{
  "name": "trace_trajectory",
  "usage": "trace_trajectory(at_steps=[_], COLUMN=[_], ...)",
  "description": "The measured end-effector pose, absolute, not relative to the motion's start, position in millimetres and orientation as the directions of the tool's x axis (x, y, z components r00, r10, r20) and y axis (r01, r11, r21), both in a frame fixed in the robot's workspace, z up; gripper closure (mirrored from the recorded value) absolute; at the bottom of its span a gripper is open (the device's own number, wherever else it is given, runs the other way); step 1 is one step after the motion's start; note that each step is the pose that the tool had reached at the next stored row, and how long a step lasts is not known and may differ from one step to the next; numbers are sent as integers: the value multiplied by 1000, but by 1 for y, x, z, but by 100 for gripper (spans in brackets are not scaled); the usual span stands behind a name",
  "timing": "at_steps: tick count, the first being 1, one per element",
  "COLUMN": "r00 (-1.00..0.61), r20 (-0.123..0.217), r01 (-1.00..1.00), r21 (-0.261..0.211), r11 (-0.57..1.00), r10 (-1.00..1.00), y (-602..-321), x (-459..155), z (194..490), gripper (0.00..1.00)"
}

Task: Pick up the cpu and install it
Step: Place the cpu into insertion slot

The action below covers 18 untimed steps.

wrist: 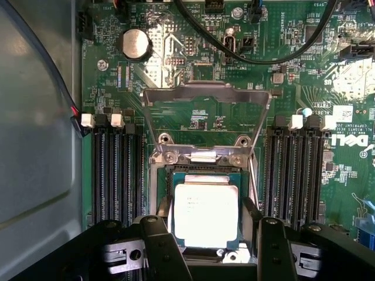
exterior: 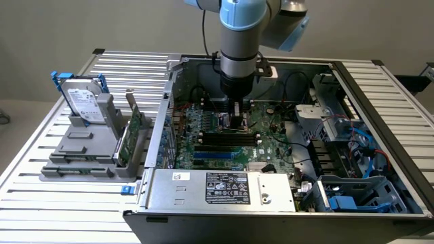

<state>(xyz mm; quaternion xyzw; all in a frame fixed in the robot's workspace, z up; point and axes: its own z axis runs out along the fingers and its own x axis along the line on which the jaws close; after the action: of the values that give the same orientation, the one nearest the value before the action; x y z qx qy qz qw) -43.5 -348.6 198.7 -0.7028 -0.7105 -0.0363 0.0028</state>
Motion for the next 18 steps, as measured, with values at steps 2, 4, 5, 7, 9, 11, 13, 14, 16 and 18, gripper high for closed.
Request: trace_trajectory(at_steps=[2,4,5,7,9,11,13,14,16,18], r00=[-12,-12,-12,-12,-12,-12,-12,-12,-12,-12], r20=[55,55,55,55,55,55,55,55,55,55], r01=[999,999,999,999,999,999,999,999,999,999], r21=[48,48,48,48,48,48,48,48,48,48], r11=[10,10,10,10,10,10,10,10,10,10], r10=[998,998,998,998,998,998,998,998,998,998], y=[-348,-348,-348,-347,-347,-347,-346,-346,-346,-346], x=[-44,-44,-44,-44,-44,-44,-44,-44,-44,-44], z=[198,198,198,197,197,197,195,195,195,195], gripper=[45,45,45,45,45,45,45,45,45,45])
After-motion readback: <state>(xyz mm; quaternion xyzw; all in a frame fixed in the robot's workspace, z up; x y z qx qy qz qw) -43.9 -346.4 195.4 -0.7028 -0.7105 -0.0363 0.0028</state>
